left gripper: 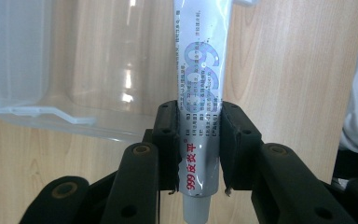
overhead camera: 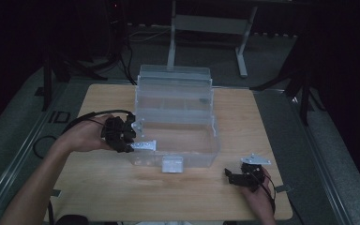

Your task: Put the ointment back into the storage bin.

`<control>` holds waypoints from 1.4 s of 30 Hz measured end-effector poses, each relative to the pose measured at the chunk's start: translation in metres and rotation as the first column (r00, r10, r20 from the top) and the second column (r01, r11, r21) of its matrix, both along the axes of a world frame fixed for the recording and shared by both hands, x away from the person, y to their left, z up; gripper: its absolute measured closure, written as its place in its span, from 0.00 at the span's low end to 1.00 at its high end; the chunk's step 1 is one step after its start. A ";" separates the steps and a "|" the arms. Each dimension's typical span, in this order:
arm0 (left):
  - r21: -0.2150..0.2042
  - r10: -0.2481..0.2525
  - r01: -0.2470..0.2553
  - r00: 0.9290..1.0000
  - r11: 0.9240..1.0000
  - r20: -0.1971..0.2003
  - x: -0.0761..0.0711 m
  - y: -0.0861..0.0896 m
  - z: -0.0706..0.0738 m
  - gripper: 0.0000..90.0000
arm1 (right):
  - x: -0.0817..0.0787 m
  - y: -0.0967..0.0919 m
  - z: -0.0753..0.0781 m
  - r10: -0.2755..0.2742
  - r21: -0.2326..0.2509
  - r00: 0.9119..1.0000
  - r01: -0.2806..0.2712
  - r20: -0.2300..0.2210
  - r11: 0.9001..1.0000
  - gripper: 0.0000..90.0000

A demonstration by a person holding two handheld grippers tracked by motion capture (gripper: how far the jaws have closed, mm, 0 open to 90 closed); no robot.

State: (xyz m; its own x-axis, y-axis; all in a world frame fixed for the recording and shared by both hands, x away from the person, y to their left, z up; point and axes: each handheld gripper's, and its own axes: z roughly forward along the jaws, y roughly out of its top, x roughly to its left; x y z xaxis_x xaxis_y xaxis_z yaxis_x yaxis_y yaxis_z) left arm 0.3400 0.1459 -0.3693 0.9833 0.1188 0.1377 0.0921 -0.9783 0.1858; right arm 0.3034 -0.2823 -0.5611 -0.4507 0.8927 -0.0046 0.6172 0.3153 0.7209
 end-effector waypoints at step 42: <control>0.018 0.006 -0.006 1.000 1.000 -0.010 0.026 -0.022 -0.005 0.79 | 0.000 0.000 0.000 0.000 0.000 1.000 0.000 0.000 1.000 0.14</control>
State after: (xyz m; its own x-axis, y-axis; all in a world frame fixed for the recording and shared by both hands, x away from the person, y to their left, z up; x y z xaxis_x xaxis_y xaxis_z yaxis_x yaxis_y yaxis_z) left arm 0.3657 0.1236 -0.3747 0.9839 0.1220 0.1304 0.0994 -0.9809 0.1674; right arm 0.3034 -0.2822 -0.5612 -0.4503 0.8929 -0.0046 0.6171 0.3149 0.7211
